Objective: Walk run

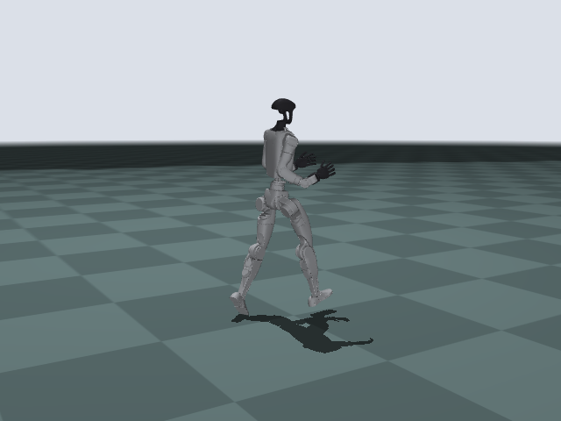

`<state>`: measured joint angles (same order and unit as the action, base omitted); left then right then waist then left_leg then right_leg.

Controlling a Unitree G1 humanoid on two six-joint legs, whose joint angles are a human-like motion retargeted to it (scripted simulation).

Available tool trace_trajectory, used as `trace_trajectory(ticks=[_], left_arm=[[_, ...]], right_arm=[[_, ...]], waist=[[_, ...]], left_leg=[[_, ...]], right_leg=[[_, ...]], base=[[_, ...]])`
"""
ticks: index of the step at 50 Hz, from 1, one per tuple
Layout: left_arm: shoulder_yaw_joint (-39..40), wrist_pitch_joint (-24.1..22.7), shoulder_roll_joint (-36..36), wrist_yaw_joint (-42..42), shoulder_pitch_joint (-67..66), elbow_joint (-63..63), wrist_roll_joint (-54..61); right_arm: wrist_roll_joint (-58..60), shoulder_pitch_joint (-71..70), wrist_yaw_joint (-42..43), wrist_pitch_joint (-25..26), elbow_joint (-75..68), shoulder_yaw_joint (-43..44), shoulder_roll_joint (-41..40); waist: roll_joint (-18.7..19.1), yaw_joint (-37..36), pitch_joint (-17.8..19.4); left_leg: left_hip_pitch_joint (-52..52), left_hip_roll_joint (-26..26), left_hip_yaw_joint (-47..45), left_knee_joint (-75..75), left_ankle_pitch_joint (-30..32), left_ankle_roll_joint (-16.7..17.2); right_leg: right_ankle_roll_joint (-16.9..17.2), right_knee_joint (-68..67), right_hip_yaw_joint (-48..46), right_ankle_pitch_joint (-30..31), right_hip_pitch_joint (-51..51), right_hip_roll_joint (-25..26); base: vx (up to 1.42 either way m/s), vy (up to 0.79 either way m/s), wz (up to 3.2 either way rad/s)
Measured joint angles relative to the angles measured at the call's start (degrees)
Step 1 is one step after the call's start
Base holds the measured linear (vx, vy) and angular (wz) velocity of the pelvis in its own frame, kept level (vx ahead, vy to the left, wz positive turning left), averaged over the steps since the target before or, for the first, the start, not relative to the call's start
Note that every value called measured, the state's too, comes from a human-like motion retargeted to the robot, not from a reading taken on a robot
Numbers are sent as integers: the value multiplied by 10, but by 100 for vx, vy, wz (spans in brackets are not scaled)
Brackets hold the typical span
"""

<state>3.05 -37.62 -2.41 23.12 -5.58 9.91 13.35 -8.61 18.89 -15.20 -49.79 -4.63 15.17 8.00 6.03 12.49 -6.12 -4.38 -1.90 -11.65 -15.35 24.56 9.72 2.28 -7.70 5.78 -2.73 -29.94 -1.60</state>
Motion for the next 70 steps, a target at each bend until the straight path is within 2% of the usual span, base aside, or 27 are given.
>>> trace_trajectory(ticks=[2, 4, 5, 6, 7, 8, 10, 13, 17, 21, 23, 25, 27, 28, 30, 33, 35, 42, 45, 47, 50, 51, 55, 59, 63, 67, 70], left_arm=[[2, 8, -13, 33, -9, -18, 1], [4, 12, -18, 60, -11, -21, -10], [4, 12, -18, 72, -8, -18, -18], [8, 6, -21, 78, -8, -6, -29], [15, -4, -20, 87, -19, 11, -46], [27, -21, -11, 105, -50, 41, -72], [28, -66, 7, 142, -92, 130, -118], [22, -63, 61, 120, -128, 172, -72], [33, -49, 73, 122, -180, 176, -47], [53, -54, 41, 91, -197, 164, -49], [63, -57, 21, 72, -196, 149, -56], [63, -60, 3, 54, -190, 123, -69], [53, -57, -19, 28, -174, 95, -80], [38, -60, -25, 15, -175, 91, -89], [92, -75, -1, 44, -100, 131, -95], [90, -54, 69, 41, -43, 146, -84], [39, -49, 99, 10, -33, 133, -48], [-57, -50, 44, 47, -44, 101, -66], [-68, -61, 0, 38, -52, 85, -84], [-59, -65, -16, 27, -57, 88, -94], [-37, -64, -22, 26, -70, 96, -98], [-21, -63, -19, 35, -83, 104, -97], [40, -76, 35, 63, -114, 172, -125], [77, -79, 84, 7, -157, 219, -157], [102, -86, 86, -40, -172, 239, -190], [100, -85, 50, -57, -160, 227, -209], [100, -81, 42, -77, -138, 222, -217]], right_arm=[[10, -15, 7, 1, 7, -1, 7], [12, -27, 15, 4, 25, 2, 19], [12, -32, 21, 5, 38, 6, 26], [9, -26, 28, 8, 59, 8, 30], [6, -13, 35, 10, 76, 4, 31], [1, 15, 43, 9, 86, -14, 27], [-63, 44, -23, 14, 79, 60, -6], [-68, 27, -52, 34, 71, 28, -13], [-52, 24, -42, 17, 67, 39, -6], [-40, 13, -43, 22, 53, 19, 9], [-48, 4, -45, 22, 49, -1, 18], [-60, -8, -48, 18, 47, -18, 31], [-75, -19, -65, 17, 41, -28, 39], [-83, -6, -81, 15, 34, -31, 34], [-115, -6, -126, 21, 4, -24, 21], [-130, -31, -142, 22, -49, -76, 7], [-115, -32, -139, 14, -67, -69, 11], [-37, 38, -115, 0, -48, -41, -41], [2, 62, -72, -2, -25, -58, -73], [18, 66, -47, 4, -14, -75, -87], [31, 50, -31, 13, -5, -97, -92], [34, 44, -28, 15, -5, -110, -91], [10, -17, -32, 17, -21, -113, -68], [14, -73, -51, 14, -46, -115, -29], [21, -101, -40, 7, -37, -101, -10], [-5, -106, -30, 11, -15, -70, -6], [-23, -101, -33, 14, -4, -46, -10]], waist=[[-3, 4, 18], [-30, 16, 44], [-53, 24, 60], [-64, 20, 55], [-64, 5, 47], [-43, -29, 33], [-8, -78, -2], [-56, -156, -18], [-43, -231, -16], [-36, -264, -24], [-31, -248, -29], [-28, -248, -28], [-55, -215, -33], [-47, -208, -41], [-20, -221, -53], [-6, -240, -68], [10, -216, -62], [0, -122, -47], [-13, -91, -35], [-30, -90, -29], [-54, -82, -26], [-56, -96, -32], [-31, -112, -34], [-58, -146, -30], [-87, -205, -22], [-102, -248, -23], [-103, -251, -31]], left_leg=[[-39, -3, 7, -32, 54, 25], [-57, 15, 25, -123, 40, 8], [-65, 29, 32, -178, 18, -13], [-42, 17, 19, -259, -22, -37], [-16, 9, 13, -338, -65, -61], [14, 6, 20, -413, -115, -82], [135, -12, 125, -555, -235, -102], [244, 25, 32, -474, -329, -129], [341, 57, 1, -228, -382, -145], [335, 74, -57, 52, -307, -164], [314, 62, -122, 113, -312, -140], [293, 34, -195, 104, -262, -229], [304, 9, -86, -14, -318, -247], [319, 33, 6, -83, -362, -247], [394, 33, 102, -220, -411, -247], [308, -57, -31, -224, -466, -247], [264, -5, 16, -172, -449, -247], [130, 119, 114, -38, -341, -247], [89, 148, 175, -42, -320, -244], [74, 148, 178, -80, -322, -232], [82, 151, 179, -181, -297, -201], [97, 148, 149, -219, -254, -182], [213, 63, 100, -420, -148, -33], [269, 19, -31, -435, -215, -104], [351, 33, -57, -356, -276, -120], [401, -2, -147, -234, -363, -175], [392, -5, -252, -126, -428, -181]], right_leg=[[1, 69, -20, -54, 3, -34], [17, 49, -4, -63, 13, -72], [32, 8, -5, -36, 16, -103], [29, -45, -46, 93, 13, -123], [12, -102, -42, 150, 12, -108], [-35, -168, 53, 62, 19, -20], [-70, -255, -218, 17, 45, -116], [-90, -244, -62, -24, 80, -2], [-58, -145, -147, 68, 193, 21], [30, -54, -192, 198, 324, 82], [91, -60, -226, 245, 366, 104], [123, -119, -199, 288, 382, 135], [59, -211, -199, 321, 349, 170], [42, -267, -179, 318, 324, 222], [22, -413, -154, 223, 247, 225], [-78, -423, -104, 134, 190, 178], [-101, -369, -102, 83, 152, 140], [0, -9, 40, 11, 109, 20], [86, 68, 153, -46, 113, -8], [124, 58, 128, -52, 113, -19], [127, 8, 91, 6, 116, -31], [88, -21, 58, -6, 113, -21], [49, -72, -3, -44, 116, -14], [22, -32, -82, -34, 164, -54], [29, 22, -169, -21, 220, -73], [42, 47, -243, -37, 263, -52], [47, 56, -310, -49, 295, -14]], base=[[173, -57, 8], [206, -69, 84], [195, -69, 140], [200, -81, 117], [228, -103, 28], [251, -108, 33], [233, -91, 112], [140, -42, -59], [127, -15, 7], [146, -34, 38], [142, -44, 98], [134, -90, 56], [179, -182, 107], [158, -59, 101], [125, 37, -16], [103, 29, -47], [81, 30, 225], [73, 13, 257], [87, -20, 249], [75, -37, 193], [70, -31, 185], [73, -24, 132], [55, -9, 194], [34, 18, 145], [39, 10, 155], [40, 3, 229], [55, 3, 271]])
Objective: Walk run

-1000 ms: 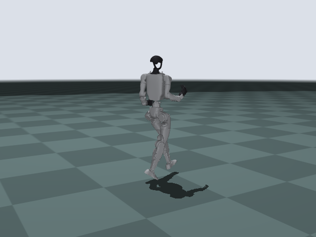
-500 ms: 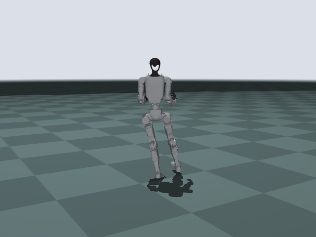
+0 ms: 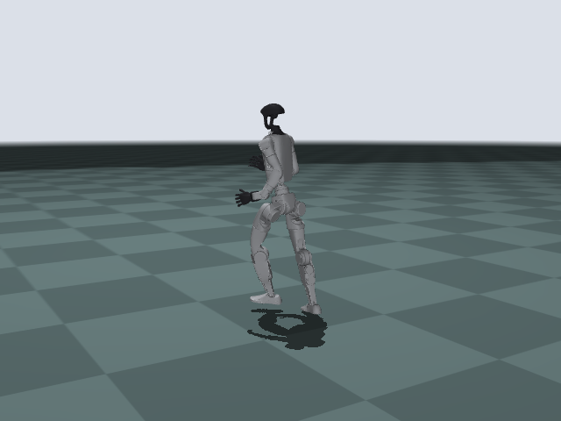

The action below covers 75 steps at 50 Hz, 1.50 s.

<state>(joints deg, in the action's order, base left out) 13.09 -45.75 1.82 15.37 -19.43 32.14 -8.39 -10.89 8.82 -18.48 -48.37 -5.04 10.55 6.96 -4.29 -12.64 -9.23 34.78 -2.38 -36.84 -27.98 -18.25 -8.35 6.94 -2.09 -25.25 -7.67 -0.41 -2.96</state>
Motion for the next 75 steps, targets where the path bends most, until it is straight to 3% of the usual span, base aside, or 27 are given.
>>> trace_trajectory(ticks=[3, 6, 10, 13, 18, 22, 25, 28, 30, 33, 35, 38, 40, 42, 45, 47, 50, 52, 53, 55, 57, 60, 62, 65, 70, 73, 75], left_arm=[[0, 11, 26, -30, 25, 9, -1], [-6, 19, 59, -55, 35, 7, -3], [-5, 23, 83, -71, 65, -2, -14], [-23, 24, 85, -68, 87, -12, -12], [-81, 27, 61, -61, 115, -44, 16], [-104, 26, 13, -70, 141, -93, 6], [-92, 10, -29, -85, 165, -102, -24], [-61, -23, -50, -104, 153, -58, -50], [-42, -42, -46, -127, 125, -10, -57], [-9, -66, -28, -177, 66, 95, -94], [12, -77, -31, -223, 27, 161, -151], [-3, -68, -72, -260, -40, 222, -261], [2, -64, -98, -250, -82, 234, -327], [31, -78, -101, -246, -120, 227, -363], [101, -122, -59, -260, -156, 213, -364], [133, -150, -17, -273, -161, 192, -338], [129, -136, 40, -299, -148, 131, -299], [106, -102, 65, -301, -118, 78, -279], [96, -82, 75, -297, -95, 55, -266], [86, -43, 85, -266, -34, 9, -223], [52, -14, 73, -208, 16, -47, -147], [-19, -8, 32, -176, 117, -87, -55], [-14, -15, 10, -125, 197, -97, -21], [-59, 2, -28, -125, 245, -153, 2], [-65, 16, -76, -131, 194, -216, 23], [-60, 21, -97, -82, 139, -227, 28], [-68, 7, -111, -79, 109, -212, 25]], right_arm=[[-8, 16, -6, 2, -4, 10, -16], [-17, 48, -12, 1, -11, 15, -40], [-33, 101, -15, 1, -12, -2, -78], [-33, 123, -7, 3, -20, 12, -92], [5, 159, 21, -7, -14, 71, -120], [28, 174, 32, -9, 3, 101, -122], [48, 160, 55, -13, 12, 110, -114], [67, 125, 66, -15, 12, 122, -96], [82, 87, 68, -14, 10, 126, -79], [107, 35, 68, -12, 11, 126, -50], [114, 7, 67, -9, 19, 109, -37], [88, -24, 60, 0, 28, 83, -29], [56, -46, 51, 5, 24, 68, -16], [39, -54, 40, 5, 19, 75, 0], [43, -35, 37, -6, 22, 95, 22], [60, -13, 37, -8, 27, 115, 12], [89, 19, 42, -7, 36, 155, -35], [101, 43, 60, -10, 41, 160, -73], [105, 53, 70, -11, 41, 153, -89], [103, 62, 83, -15, 35, 124, -112], [94, 84, 72, -26, 34, 100, -121], [83, 154, 72, -40, 36, 77, -120], [64, 193, 74, -50, 39, 80, -122], [36, 236, 44, -43, 40, 87, -133], [6, 241, 1, -20, 33, 127, -115], [3, 190, 6, -5, 47, 133, -107], [1, 146, 22, 2, 71, 138, -91]], waist=[[-2, 38, -12], [-25, 47, -21], [33, 82, -19], [74, 79, -29], [100, 95, -28], [120, 151, -20], [100, 171, -5], [97, 173, 18], [114, 185, 24], [157, 209, 10], [151, 191, 5], [137, 166, 26], [108, 135, 36], [101, 101, 40], [92, 35, 46], [52, -19, 51], [-14, -64, 66], [-40, -62, 81], [-47, -43, 96], [-49, 15, 115], [-19, 85, 101], [42, 128, 90], [43, 126, 62], [63, 195, 38], [146, 300, -1], [167, 303, 42], [134, 308, 63]], left_leg=[[-48, 39, -47, 77, -13, -34], [-91, 94, 26, 103, -77, -67], [-106, 57, 183, 61, -107, -67], [-145, 47, 231, 88, -114, -67], [-221, 52, 329, 187, -61, -48], [-257, 45, 407, 209, -67, -36], [-299, 60, 430, 226, -85, -32], [-343, 49, 419, 224, -83, -2], [-358, 27, 404, 207, -33, 42], [-347, -4, 396, 140, 133, 135], [-323, 38, 395, 48, 313, 211], [-190, 102, 399, -245, 430, 233], [-91, 103, 344, -389, 342, 221], [20, 38, 273, -481, 258, 159], [159, 4, 238, -474, 146, 90], [216, -4, 201, -377, 122, 84], [259, 7, 166, -160, 69, 48], [218, 28, 160, -34, 37, 43], [186, 47, 167, -9, 21, 51], [125, 64, 200, -13, 78, -5], [74, 62, 230, -82, -37, -55], [19, 34, 363, -160, -114, 14], [-58, 19, 338, -124, -139, 45], [-190, 32, 360, -16, -66, 81], [-370, -18, 342, 161, 464, 186], [-385, -26, 364, -7, 483, 227], [-401, 72, 419, -75, 483, 223]], right_leg=[[36, -7, -82, 21, 40, 32], [79, -79, -68, 152, 54, 28], [-27, -308, 58, 357, -53, 108], [-50, -422, 157, 245, -142, 149], [-151, -443, 159, 85, -276, 67], [-62, -362, 210, 31, -371, 32], [8, -304, 185, -3, -437, -60], [17, -261, 198, -30, -483, -76], [12, -259, 203, -44, -496, -60], [-62, -288, 97, -59, -471, -75], [-97, -321, 185, -139, -446, -32], [-134, -354, 244, -199, -399, 3], [-163, -354, 243, -237, -348, 5], [-184, -326, 240, -250, -293, 36], [-195, -222, 231, -185, -182, 85], [-176, -131, 233, -37, -96, 97], [-81, -55, 229, 270, 2, 58], [-4, -116, 188, 377, 26, 32], [3, -218, 202, 377, 17, 32], [-14, -347, 263, 377, -3, 110], [-10, -419, 201, 372, -55, 190], [-59, -620, 132, 258, -214, 231], [-115, -658, 117, 159, -313, 163], [-109, -589, 136, 60, -440, 85], [-34, -250, 157, 23, -498, -17], [-17, -128, 188, -43, -436, 6], [-45, -117, 174, 69, -380, -27]], base=[[73, 5, 291], [108, -1, 192], [96, -1, 210], [78, 10, 177], [82, -4, 236], [88, -30, 277], [106, -57, 139], [87, -50, 40], [124, -62, 46], [146, -54, 37], [171, -58, -72], [140, -36, -38], [176, -45, -35], [171, -31, 27], [201, -25, -3], [173, -34, -66], [220, -30, -12], [249, -38, 72], [219, -57, 151], [225, -74, 198], [242, -72, 165], [237, -70, 66], [224, -67, 16], [239, -70, 127], [222, -56, 79], [230, -77, -75], [238, -73, -49]])
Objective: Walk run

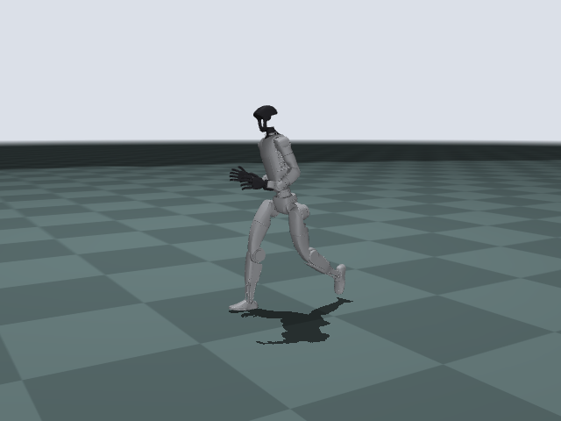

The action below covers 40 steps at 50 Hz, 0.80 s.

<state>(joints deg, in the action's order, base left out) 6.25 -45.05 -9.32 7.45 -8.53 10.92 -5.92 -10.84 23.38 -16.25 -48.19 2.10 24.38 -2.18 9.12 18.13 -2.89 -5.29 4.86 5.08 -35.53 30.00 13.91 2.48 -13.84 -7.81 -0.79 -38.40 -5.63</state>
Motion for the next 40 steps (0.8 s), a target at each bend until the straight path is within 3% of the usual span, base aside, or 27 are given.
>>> trace_trajectory(ticks=[1, 2, 3, 5, 7, 8, 10, 12, 13, 15, 17, 20, 21, 22, 23, 24, 25, 26, 28, 30, 33, 35, 37, 38, 40], left_arm=[[3, -16, -8, -3, -24, 16, -16], [7, -31, -17, -1, -52, 39, -35], [15, -45, -26, 10, -92, 75, -58], [25, -72, -21, 40, -140, 171, -96], [31, -91, 8, 91, -187, 235, -90], [45, -101, 16, 121, -209, 263, -80], [76, -116, 24, 145, -250, 291, -74], [105, -124, 39, 135, -275, 294, -67], [112, -126, 47, 127, -280, 292, -61], [118, -117, 60, 107, -286, 271, -49], [120, -91, 72, 80, -263, 229, -52], [116, -48, 92, 31, -196, 169, -71], [102, -39, 92, 25, -166, 147, -65], [83, -31, 90, 22, -142, 126, -57], [51, -24, 84, 24, -129, 110, -42], [24, -20, 86, 29, -94, 101, -19], [-1, -19, 90, 36, -48, 96, 7], [35, -9, 109, 68, 9, 91, 37], [29, 6, 155, 78, 85, 66, 70], [-12, 17, 169, 32, 117, 17, 96], [-46, 23, 139, 20, 111, -26, 110], [-60, 36, 106, 50, 97, -39, 106], [-58, 63, 81, 98, 77, -54, 97], [-54, 71, 72, 115, 67, -60, 92], [-44, 81, 64, 145, 44, -73, 81]], right_arm=[[-2, -20, 8, 5, 14, -4, 11], [-6, -37, 16, 9, 24, -8, 22], [-12, -45, 24, 9, 29, -10, 31], [-48, -94, 14, 8, 20, 21, 56], [-51, -127, 9, 3, 17, 15, 92], [-45, -134, 11, -4, 16, 18, 105], [-34, -126, 14, -10, 18, 30, 116], [-30, -108, 9, -3, 17, 32, 109], [-30, -97, 6, 1, 16, 35, 101], [-32, -74, -4, 9, 18, 45, 79], [-33, -67, -8, 10, 17, 47, 53], [-41, -74, -4, 9, -2, 20, 31], [-50, -75, -10, 6, -5, 13, 29], [-58, -67, -19, 3, -8, 8, 26], [-65, -42, -34, -2, -12, 9, 22], [-75, -18, -44, -7, -16, 14, 18], [-87, 7, -52, -13, -19, 21, 14], [-94, 13, -50, -20, -28, -2, 20], [-95, 35, -58, -26, -38, -8, 23], [-76, 48, -76, -24, -43, 1, 27], [-47, 56, -79, -16, -62, 22, 41], [-42, 61, -81, -9, -70, 30, 53], [-46, 56, -93, 4, -69, 32, 70], [-48, 50, -97, 9, -64, 35, 76], [-55, 35, -101, 20, -47, 40, 83]], waist=[[-13, -32, -2], [-16, -61, -3], [0, -80, -6], [22, -132, -19], [-21, -200, -32], [-28, -246, -40], [-44, -291, -38], [-93, -341, -30], [-114, -355, -27], [-152, -388, -3], [-168, -390, 27], [-137, -344, 35], [-118, -336, 29], [-105, -324, 14], [-102, -303, -20], [-88, -279, -33], [-69, -253, -35], [-80, -232, -45], [-85, -223, -74], [-75, -195, -86], [-33, -132, -86], [-2, -84, -84], [25, -67, -62], [29, -71, -56], [24, -83, -46]], left_leg=[[22, 30, -39, -55, -8, 1], [50, 40, -74, -127, -30, -11], [91, 10, -102, -236, -80, -46], [236, -22, -87, -425, -183, -83], [348, -32, -199, -417, -235, -159], [404, -58, -224, -395, -265, -175], [494, -72, -195, -321, -304, -184], [544, -88, -237, -188, -332, -201], [556, -98, -275, -104, -349, -225], [538, -72, -310, 79, -385, -251], [517, 3, -209, 208, -421, -209], [456, -25, -172, 227, -464, -179], [447, -47, -155, 195, -381, -209], [446, -52, -126, 144, -348, -241], [459, -22, -73, 58, -414, -277], [449, -25, -48, 5, -449, -283], [429, -42, -37, -32, -469, -275], [415, -34, -49, -55, -506, -265], [333, -36, -83, -19, -532, -252], [231, -23, -90, 70, -464, -217], [98, -47, -102, 181, -199, -119], [27, -69, -89, 227, -17, -35], [12, -78, -96, 120, 0, 11], [13, -89, -132, 56, 0, 11], [1, -60, -119, -4, 0, 11]], right_leg=[[-85, -59, -6, -37, 7, 9], [-144, -114, 15, -82, 14, 33], [-151, -165, 87, -140, 24, 87], [-174, -206, 57, -205, 60, 110], [-175, -175, 102, -213, 130, 96], [-175, -137, 139, -188, 168, 125], [-175, -58, 121, -75, 264, 156], [-115, 15, 89, 129, 352, 119], [-66, 37, 106, 229, 386, 108], [25, -14, 62, 308, 427, 59], [44, -157, 49, 308, 436, 49], [22, -268, 96, 308, 447, 189], [18, -288, 77, 308, 439, 231], [-1, -319, 38, 298, 421, 258], [-48, -368, -43, 269, 382, 251], [-61, -442, -80, 217, 331, 248], [-55, -527, -96, 154, 275, 247], [-61, -577, -71, 106, 201, 227], [-92, -560, -46, 45, 108, 180], [-106, -463, -19, 13, 40, 133], [-84, -241, -3, 10, 5, 78], [-49, -82, 5, 2, 9, 54], [-13, 33, 43, -56, 31, 53], [4, 67, 26, -84, 39, 38], [-42, 99, 49, -118, 59, 52]], base=[[221, -61, -153], [218, -61, -176], [251, -65, -102], [276, -49, -75], [246, 6, -190], [266, -8, -188], [294, -37, -85], [232, -38, -45], [190, -28, -11], [264, -22, 4], [285, -33, 64], [271, -48, 101], [255, -51, 51], [257, -45, 69], [296, -28, 149], [313, -12, 226], [294, -34, 181], [274, -56, 105], [232, -53, 11], [229, -48, 53], [207, -37, 97], [230, -43, 100], [216, -27, -17], [230, -48, -78], [249, -79, -58]])
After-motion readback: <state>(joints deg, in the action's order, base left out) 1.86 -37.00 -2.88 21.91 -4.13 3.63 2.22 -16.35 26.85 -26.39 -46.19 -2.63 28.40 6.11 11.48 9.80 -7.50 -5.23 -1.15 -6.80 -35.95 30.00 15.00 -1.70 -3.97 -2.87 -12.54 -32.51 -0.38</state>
